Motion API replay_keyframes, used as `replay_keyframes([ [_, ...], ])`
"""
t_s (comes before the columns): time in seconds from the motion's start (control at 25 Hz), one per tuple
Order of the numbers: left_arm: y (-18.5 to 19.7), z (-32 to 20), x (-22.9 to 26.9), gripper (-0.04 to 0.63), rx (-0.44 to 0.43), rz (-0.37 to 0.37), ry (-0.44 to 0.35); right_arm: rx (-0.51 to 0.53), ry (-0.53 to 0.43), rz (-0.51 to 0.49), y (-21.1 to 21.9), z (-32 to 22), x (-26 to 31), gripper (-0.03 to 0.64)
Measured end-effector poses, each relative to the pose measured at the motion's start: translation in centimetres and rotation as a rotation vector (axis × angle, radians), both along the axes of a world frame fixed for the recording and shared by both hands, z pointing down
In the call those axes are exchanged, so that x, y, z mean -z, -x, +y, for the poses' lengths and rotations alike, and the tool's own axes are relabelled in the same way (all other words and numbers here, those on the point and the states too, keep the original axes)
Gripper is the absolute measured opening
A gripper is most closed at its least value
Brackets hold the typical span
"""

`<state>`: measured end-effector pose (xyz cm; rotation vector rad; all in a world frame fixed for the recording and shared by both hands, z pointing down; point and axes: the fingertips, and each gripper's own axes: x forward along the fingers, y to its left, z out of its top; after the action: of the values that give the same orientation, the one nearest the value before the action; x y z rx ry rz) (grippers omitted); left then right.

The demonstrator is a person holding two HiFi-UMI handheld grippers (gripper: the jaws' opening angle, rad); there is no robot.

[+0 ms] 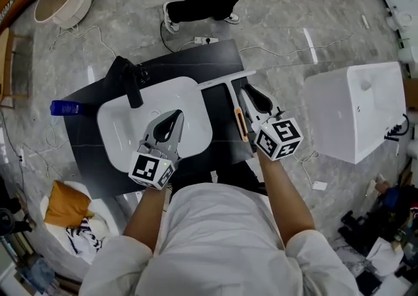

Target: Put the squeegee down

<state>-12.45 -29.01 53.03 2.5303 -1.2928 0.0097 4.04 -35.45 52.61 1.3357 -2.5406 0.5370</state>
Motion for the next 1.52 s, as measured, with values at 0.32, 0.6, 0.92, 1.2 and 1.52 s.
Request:
replay_keyframes([
  [0.32, 0.0, 0.1, 7.5, 0.011, 0.035, -0.020, -0.109, 0.123, -0.266, -0.094, 0.0, 2.3, 12.5, 0.054],
  [0.6, -1.5, 2.0, 14.8, 0.011, 0.065, -0.030, -0.201, 0.185, -0.432, -0.157, -3.8, 5.3, 20.7, 0.029],
  [0.92, -3.1, 4.9, 19.3, 0.011, 0.110, -0.033, -0.263, 0.286, -0.536, -0.195, -7.3, 8.5, 25.0, 0.025],
  [1.2, -4.5, 6.9, 20.9, 0.011, 0.105, 0.007, -0.305, 0.347, -0.533, -0.195, -9.1, 10.0, 24.1, 0.020],
  [1.52, -7.1, 6.8, 20.5, 0.011, 0.095, 0.047, -0.301, 0.400, -0.504, -0.248, -11.3, 9.6, 22.9, 0.015],
])
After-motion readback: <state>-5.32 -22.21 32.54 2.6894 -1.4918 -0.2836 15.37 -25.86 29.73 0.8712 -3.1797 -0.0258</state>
